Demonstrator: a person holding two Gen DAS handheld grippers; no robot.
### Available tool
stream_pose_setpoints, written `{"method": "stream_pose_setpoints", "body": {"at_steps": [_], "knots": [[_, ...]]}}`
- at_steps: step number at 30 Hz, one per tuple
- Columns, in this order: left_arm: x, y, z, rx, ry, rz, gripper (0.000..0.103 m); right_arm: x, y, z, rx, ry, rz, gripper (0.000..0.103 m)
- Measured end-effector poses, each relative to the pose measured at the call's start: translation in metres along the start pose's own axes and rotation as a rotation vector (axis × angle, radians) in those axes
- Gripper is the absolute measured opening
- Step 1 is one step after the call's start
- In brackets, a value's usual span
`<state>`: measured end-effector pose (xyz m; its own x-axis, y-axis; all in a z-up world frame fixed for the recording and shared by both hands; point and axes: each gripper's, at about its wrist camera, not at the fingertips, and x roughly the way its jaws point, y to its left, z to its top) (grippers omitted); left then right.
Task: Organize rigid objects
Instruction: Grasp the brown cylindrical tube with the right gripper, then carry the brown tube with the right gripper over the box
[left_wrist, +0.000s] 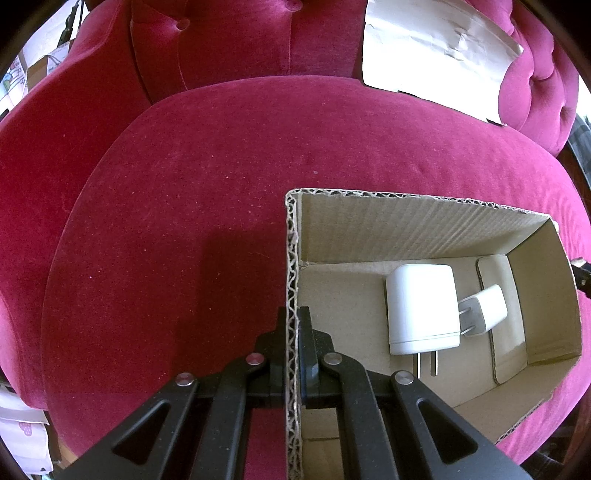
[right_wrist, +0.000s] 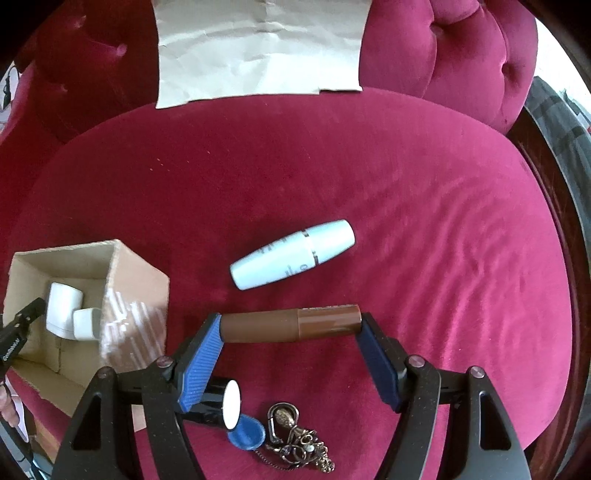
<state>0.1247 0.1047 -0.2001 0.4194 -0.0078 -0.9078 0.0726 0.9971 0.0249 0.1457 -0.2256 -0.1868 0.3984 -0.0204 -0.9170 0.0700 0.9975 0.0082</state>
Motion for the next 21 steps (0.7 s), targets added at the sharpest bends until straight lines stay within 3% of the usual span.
{"method": "stream_pose_setpoints", "body": {"at_steps": [21], "knots": [[-0.001,-0.001,0.0,0.002,-0.001,0.002,0.003,-0.049,0.051,0.007,-0.089,-0.108,0.028,0.076]]}}
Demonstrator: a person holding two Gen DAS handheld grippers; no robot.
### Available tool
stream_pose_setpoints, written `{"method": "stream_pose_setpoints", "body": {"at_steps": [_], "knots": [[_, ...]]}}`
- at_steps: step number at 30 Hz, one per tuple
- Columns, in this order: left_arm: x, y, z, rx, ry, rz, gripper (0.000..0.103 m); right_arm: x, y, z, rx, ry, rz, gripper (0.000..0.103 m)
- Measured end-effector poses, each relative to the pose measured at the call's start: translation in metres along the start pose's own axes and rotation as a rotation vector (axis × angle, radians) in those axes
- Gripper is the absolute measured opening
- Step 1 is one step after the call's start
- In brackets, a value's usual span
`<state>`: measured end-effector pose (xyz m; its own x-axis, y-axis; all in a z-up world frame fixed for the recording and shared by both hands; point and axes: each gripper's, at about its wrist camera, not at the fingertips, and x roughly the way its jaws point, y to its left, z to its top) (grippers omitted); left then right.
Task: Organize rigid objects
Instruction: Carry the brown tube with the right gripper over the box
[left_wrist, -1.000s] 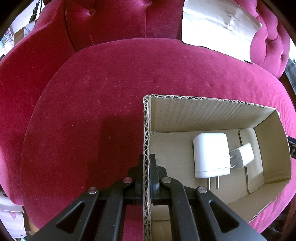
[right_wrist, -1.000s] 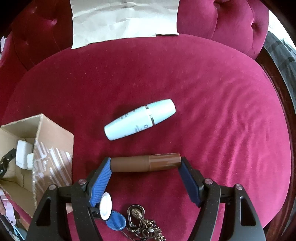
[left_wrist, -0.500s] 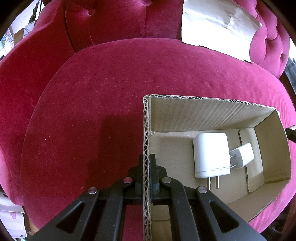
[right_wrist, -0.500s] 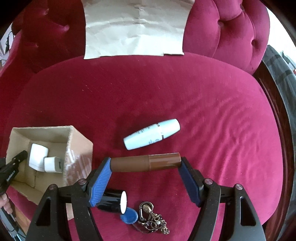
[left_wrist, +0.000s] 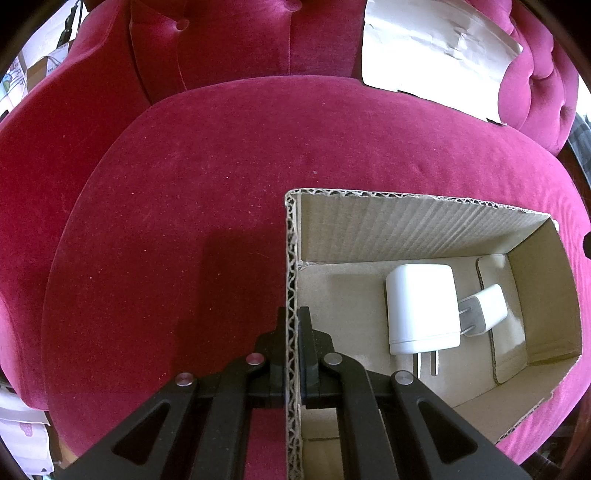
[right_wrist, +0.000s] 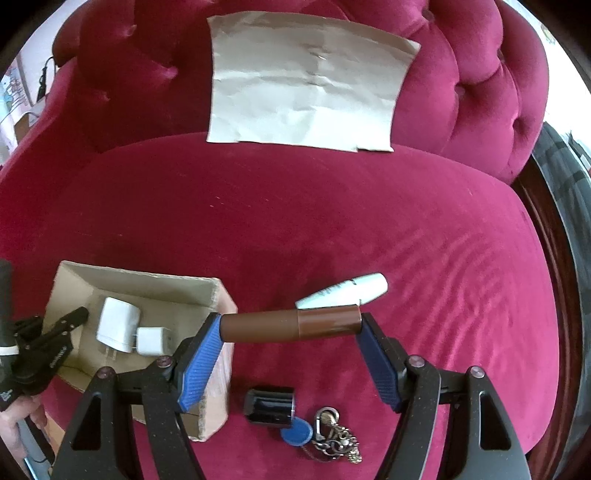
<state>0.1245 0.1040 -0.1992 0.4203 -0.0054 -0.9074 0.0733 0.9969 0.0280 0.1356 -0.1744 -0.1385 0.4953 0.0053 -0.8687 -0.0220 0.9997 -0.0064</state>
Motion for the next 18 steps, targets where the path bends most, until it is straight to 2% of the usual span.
{"method": "stream_pose_setpoints", "body": {"at_steps": [18], "knots": [[0.0,-0.001,-0.001,0.003,-0.001,-0.004,0.003,-0.006,0.06,0.005,-0.065,-0.018,0.082,0.076]]}}
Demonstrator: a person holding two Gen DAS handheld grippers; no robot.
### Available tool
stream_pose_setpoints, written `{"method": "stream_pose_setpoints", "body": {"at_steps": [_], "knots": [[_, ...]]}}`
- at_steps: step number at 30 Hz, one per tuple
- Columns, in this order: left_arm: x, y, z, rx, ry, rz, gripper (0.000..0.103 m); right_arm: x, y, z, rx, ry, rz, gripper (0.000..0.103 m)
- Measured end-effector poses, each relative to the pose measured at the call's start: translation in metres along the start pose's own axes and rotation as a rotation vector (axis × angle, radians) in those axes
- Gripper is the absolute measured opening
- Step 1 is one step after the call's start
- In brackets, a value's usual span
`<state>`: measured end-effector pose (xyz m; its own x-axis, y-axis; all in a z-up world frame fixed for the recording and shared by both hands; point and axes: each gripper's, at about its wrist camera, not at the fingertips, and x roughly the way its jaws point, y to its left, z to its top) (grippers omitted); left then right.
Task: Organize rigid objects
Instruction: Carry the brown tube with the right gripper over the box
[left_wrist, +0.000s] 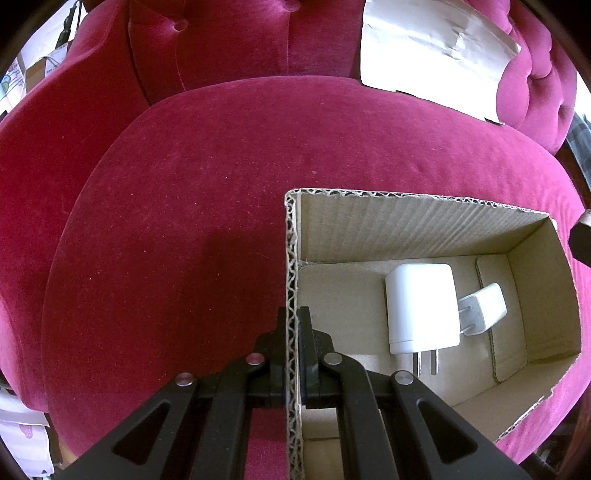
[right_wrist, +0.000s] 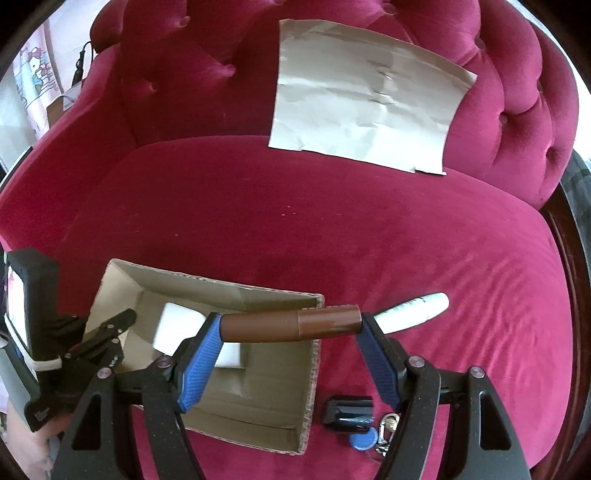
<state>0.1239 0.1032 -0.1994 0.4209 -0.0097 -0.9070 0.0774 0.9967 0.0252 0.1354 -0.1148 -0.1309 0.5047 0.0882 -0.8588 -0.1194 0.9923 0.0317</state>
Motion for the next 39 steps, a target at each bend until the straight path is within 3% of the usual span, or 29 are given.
{"method": "stream_pose_setpoints", "body": {"at_steps": [23,39], "knots": [[0.001,-0.002,0.0,0.0,0.0,0.001,0.003,0.035,0.046,0.002,0.002,0.036,0.055,0.076],[0.0,-0.003,0.0,-0.002,0.0,-0.003,0.003,0.065,0.057,-0.002,0.031,0.077,0.07,0.076]]}}
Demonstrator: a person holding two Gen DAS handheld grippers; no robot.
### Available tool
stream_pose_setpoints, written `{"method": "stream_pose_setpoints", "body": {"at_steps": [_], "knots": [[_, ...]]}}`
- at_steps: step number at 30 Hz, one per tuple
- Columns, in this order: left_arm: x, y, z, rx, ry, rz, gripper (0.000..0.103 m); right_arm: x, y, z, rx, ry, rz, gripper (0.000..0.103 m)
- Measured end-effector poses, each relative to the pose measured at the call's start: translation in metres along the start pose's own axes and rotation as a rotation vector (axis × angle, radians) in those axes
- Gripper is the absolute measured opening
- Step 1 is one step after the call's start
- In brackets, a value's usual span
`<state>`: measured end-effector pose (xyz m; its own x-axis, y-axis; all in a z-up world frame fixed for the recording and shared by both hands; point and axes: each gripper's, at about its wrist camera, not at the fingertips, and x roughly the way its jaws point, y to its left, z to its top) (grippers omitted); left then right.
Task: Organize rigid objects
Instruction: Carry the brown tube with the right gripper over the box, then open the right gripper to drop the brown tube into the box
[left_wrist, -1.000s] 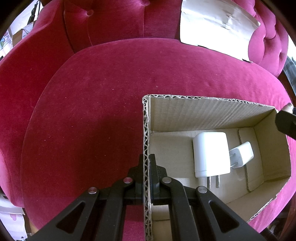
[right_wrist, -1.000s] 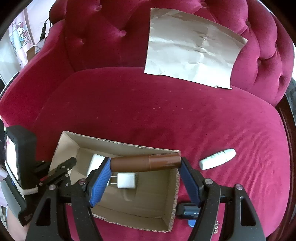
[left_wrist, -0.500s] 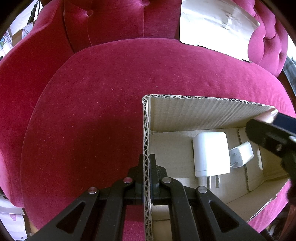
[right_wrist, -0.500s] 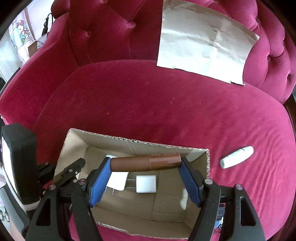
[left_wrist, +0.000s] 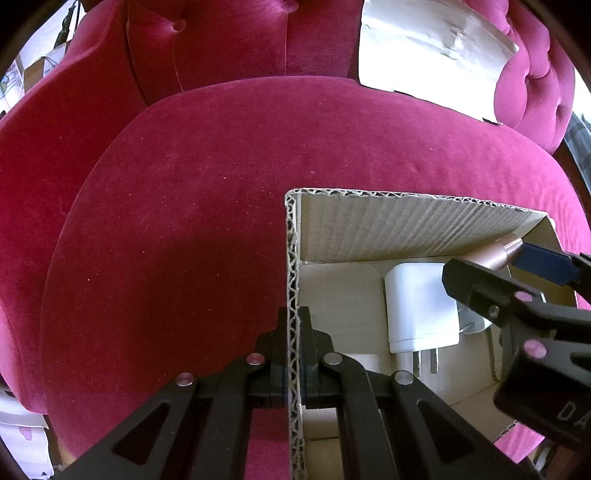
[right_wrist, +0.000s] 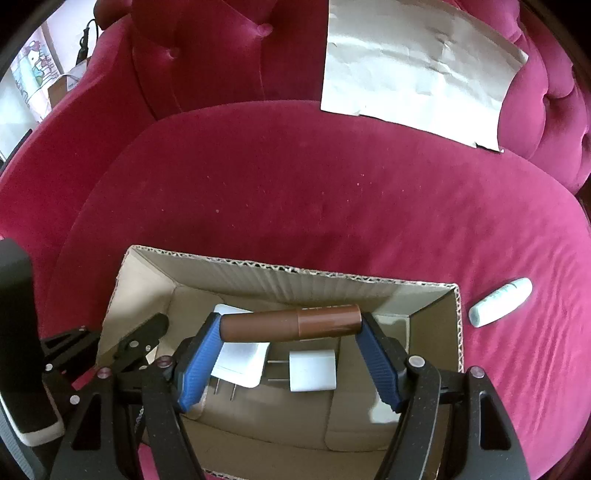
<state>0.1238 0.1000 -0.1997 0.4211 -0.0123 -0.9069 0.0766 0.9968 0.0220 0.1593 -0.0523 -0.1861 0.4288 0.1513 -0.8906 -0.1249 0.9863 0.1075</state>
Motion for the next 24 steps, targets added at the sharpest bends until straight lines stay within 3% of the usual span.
{"method": "stream_pose_setpoints", "body": {"at_steps": [12,21,24], "knots": [[0.0,0.0004,0.0001,0.001,0.0,0.001,0.003,0.0004,-0.0015,-0.0007,-0.005,-0.003,-0.003,0.077],[-0.0001,0.0008,0.0001,0.002,0.0,0.0,0.003,0.0027,0.0007,-0.0006,-0.027,-0.004,-0.029,0.101],[-0.0001,0.0009,0.0001,0.001,0.0,0.0,0.003,0.0036,-0.0007,-0.0004,-0.024,0.002,-0.03,0.102]]}}
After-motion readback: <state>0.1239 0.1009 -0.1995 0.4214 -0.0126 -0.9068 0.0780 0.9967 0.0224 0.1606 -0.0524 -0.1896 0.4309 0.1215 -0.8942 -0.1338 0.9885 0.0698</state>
